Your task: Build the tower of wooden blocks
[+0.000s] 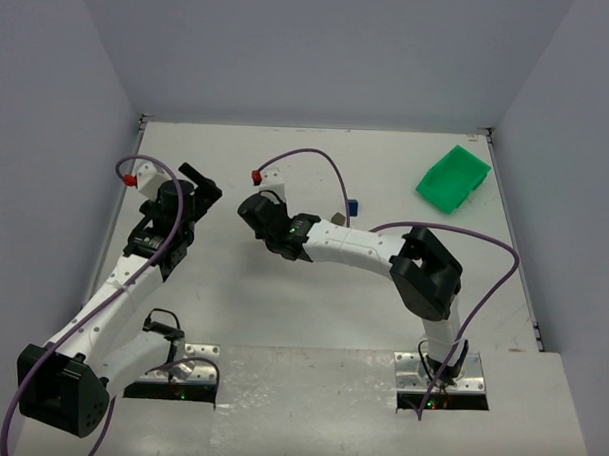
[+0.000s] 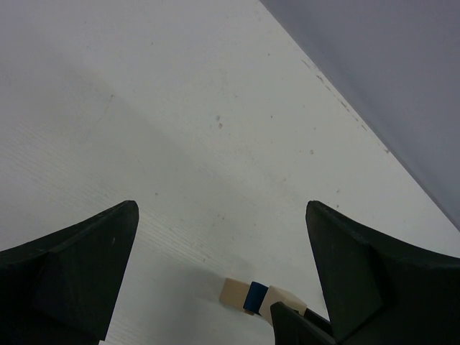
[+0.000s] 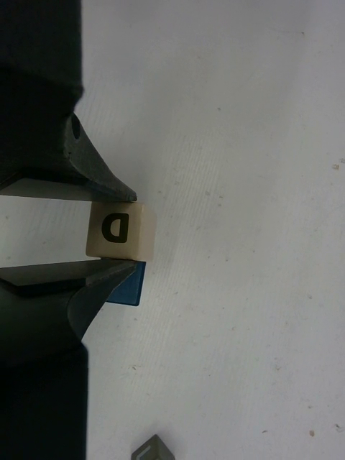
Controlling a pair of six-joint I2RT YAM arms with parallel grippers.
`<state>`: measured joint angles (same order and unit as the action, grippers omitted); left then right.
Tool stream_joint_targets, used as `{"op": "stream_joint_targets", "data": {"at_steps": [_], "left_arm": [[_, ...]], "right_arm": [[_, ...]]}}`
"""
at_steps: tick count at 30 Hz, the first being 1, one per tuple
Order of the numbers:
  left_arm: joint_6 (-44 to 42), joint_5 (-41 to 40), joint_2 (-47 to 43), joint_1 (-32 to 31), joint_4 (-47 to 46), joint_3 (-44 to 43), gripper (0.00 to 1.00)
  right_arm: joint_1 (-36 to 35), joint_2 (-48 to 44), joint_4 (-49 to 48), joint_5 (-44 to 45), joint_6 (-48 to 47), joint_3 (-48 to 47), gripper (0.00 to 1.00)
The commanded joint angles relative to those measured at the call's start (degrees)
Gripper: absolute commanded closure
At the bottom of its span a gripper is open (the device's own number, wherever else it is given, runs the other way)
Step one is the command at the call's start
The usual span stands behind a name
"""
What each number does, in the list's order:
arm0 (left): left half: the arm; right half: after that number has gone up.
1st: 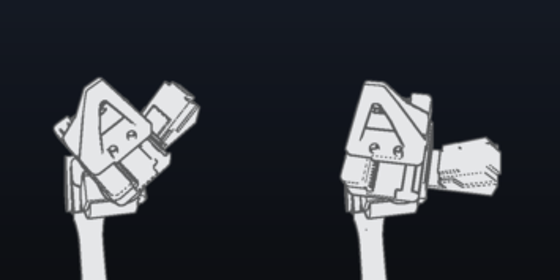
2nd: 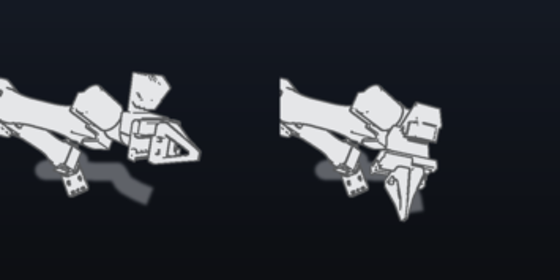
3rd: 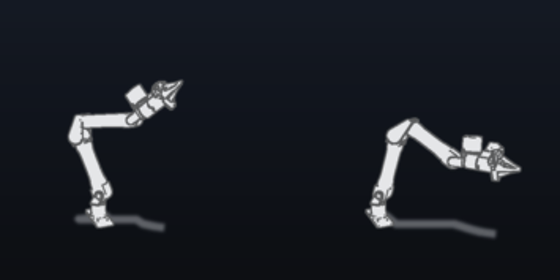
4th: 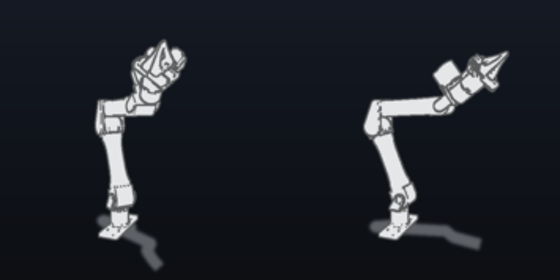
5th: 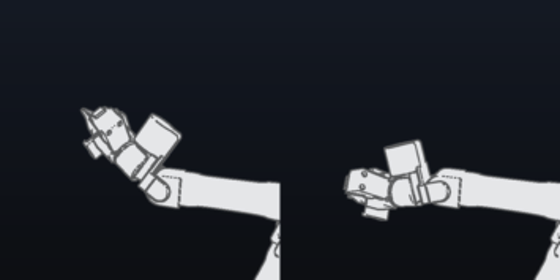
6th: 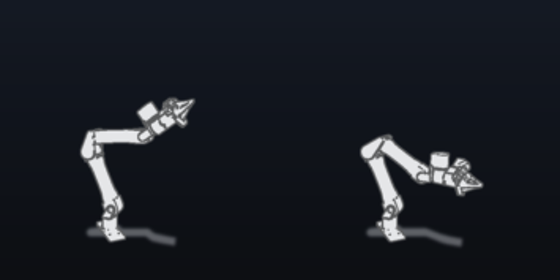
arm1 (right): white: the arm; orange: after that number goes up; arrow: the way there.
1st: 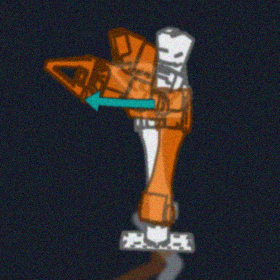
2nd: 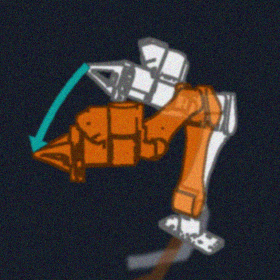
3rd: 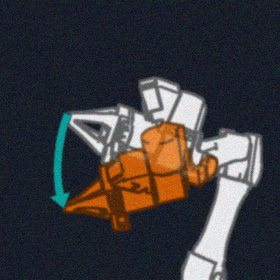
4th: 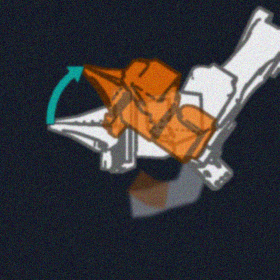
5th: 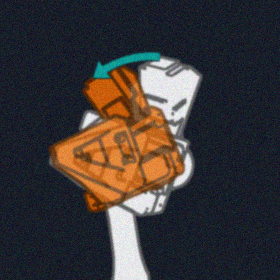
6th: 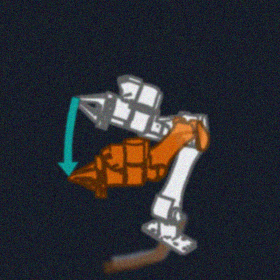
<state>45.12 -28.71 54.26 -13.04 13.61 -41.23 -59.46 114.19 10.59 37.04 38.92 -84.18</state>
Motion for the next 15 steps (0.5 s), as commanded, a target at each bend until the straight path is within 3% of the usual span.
{"op": "stream_joint_targets", "data": {"at_steps": [1, 15], "left_arm": [[0.23, -0.37, -0.30, 0.29, -0.59, -0.70, 0.00], [0.14, -0.21, -0.12, 0.29, -0.51, -0.78, 0.00]], "right_arm": [[-0.06, -2.14, -1.36, 1.55, 1.42, 0.42, 0.67], [0.67, -2.13, -1.36, 0.14, 2.48, 0.86, 0.65]]}}
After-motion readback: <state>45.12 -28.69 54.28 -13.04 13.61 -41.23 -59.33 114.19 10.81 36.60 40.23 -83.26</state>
